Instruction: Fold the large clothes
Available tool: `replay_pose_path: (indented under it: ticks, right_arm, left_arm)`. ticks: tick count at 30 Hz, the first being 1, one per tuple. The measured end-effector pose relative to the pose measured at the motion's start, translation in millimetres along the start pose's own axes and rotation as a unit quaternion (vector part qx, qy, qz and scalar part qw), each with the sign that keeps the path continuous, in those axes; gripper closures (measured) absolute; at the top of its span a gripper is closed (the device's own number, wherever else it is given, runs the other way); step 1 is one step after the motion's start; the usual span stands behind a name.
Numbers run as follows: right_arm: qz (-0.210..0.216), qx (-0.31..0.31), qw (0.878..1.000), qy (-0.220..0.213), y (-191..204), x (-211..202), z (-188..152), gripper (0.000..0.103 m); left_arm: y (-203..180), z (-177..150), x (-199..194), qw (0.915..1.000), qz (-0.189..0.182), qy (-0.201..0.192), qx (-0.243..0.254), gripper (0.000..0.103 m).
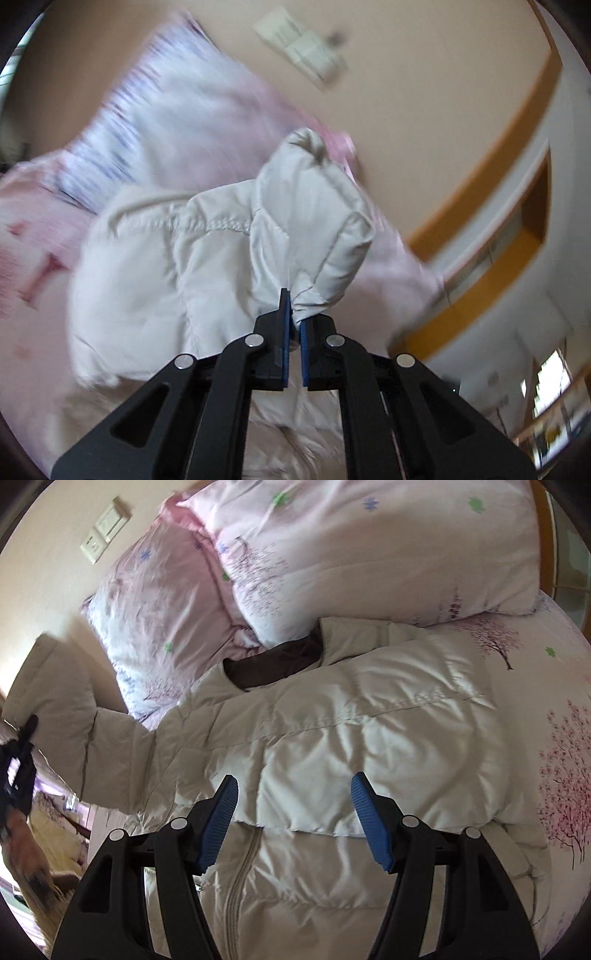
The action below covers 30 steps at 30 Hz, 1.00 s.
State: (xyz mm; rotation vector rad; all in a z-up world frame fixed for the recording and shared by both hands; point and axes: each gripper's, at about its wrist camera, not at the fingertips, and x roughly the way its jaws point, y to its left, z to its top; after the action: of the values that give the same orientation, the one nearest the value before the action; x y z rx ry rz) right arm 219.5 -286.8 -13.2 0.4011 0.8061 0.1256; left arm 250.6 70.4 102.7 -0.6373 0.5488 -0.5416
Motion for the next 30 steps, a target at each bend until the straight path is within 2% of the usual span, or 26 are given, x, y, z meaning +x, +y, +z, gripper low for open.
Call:
replay_pose_path:
  ticks: [3,6,7,9,10,11,14,17,20,23,26,27,28,30]
  right_arm:
    - [-0.007,0.015,1.0,-0.004,-12.1,-0.5,3.0,0.038]
    - [-0.013,0.034,0.999,-0.004,-24.2,0.2,6.1,0.038]
    - [-0.012,0.038,0.999,-0.004,-27.4,0.5,6.6,0.038]
    - [-0.007,0.051,0.999,-0.003,-34.5,-0.2,8.5,0.038]
    - [-0.004,0.056,0.998,-0.002,-36.0,-0.8,8.5,0.038]
    - [0.002,0.061,0.998,-0.001,-37.5,-1.2,8.8,0.038]
    - [0.029,0.077,0.997,0.006,-39.1,0.1,10.4,0.038]
    - [0.065,0.087,0.994,0.02,-34.0,5.9,10.9,0.038]
    - [0.101,0.087,0.99,0.049,-22.2,20.8,8.1,0.039]
    - [0.095,0.074,0.99,0.072,-9.2,39.5,5.6,0.041]
    - [0.094,0.077,0.988,0.097,-2.0,58.6,1.7,0.045]
    - [0.092,0.076,0.987,0.106,1.5,65.6,0.2,0.055]
    - [0.089,0.071,0.987,0.11,4.7,69.6,-0.7,0.073]
    - [0.082,0.058,0.99,0.1,12.8,68.5,-0.9,0.087]
  left_arm:
    - [-18.8,-33.9,48.9,0.9971,-0.01,0.069,0.029,0.098]
    - [-32.0,-67.7,95.1,0.9889,-0.006,0.139,0.051,0.094]
    - [-34.1,-76.2,105.8,0.9861,-0.001,0.156,0.057,0.087]
    - [-36.1,-92.3,126.5,0.9801,0.008,0.188,0.064,0.063]
    - [-35.5,-96.4,131.4,0.979,0.001,0.195,0.06,0.036]
    - [-33.6,-96.5,131.5,0.9794,-0.003,0.193,0.058,0.021]
    - [-34.5,-98.9,114.4,0.9813,-0.009,0.177,0.075,0.008]
    - [-32.9,-88.1,83.3,0.9851,-0.024,0.151,0.079,0.005]
    - [-24.4,-79.0,47.0,0.9888,-0.013,0.122,0.086,0.005]
    - [2.1,-75.0,6.9,0.9914,0.038,0.09,0.088,0.005]
    - [36.2,-75.8,-28.6,0.9878,0.107,0.075,0.085,0.006]
    - [49.1,-75.8,-39.9,0.9841,0.136,0.077,0.084,0.007]
    - [60.8,-75.2,-50.6,0.9811,0.158,0.078,0.08,0.007]
    - [81.4,-73.5,-71.4,0.9774,0.189,0.07,0.065,0.007]
